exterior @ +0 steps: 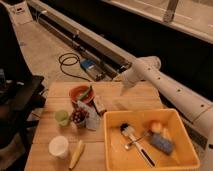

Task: Place pepper in red bowl

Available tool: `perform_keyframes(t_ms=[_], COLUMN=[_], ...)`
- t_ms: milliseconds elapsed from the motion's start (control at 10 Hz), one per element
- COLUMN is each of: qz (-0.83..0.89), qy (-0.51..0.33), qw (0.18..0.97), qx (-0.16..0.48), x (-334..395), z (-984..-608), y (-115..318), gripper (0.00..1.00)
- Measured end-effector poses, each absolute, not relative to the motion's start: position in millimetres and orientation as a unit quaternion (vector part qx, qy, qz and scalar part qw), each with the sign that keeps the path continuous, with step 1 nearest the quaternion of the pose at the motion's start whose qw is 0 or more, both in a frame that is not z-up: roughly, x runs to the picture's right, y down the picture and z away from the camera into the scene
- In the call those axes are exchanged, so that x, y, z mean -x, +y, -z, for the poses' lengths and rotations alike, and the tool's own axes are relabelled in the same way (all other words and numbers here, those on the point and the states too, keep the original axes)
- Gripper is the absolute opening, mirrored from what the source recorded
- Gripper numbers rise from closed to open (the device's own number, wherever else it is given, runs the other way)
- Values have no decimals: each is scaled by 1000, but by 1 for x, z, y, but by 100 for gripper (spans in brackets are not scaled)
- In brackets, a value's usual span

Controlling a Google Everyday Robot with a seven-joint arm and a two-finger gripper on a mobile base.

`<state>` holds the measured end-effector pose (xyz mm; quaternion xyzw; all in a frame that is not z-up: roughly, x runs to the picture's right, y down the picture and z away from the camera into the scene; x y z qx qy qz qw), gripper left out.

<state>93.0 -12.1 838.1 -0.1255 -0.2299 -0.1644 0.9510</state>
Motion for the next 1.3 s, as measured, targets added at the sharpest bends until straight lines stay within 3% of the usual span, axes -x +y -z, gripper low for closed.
perform_keyframes(t_ms=[800, 1300], qz=[191, 277], qy=[-234, -278], qw=[946, 915], qx=[115, 92], x=[-87, -2], z=[-830, -810], y=[-25, -52], gripper=[66, 66])
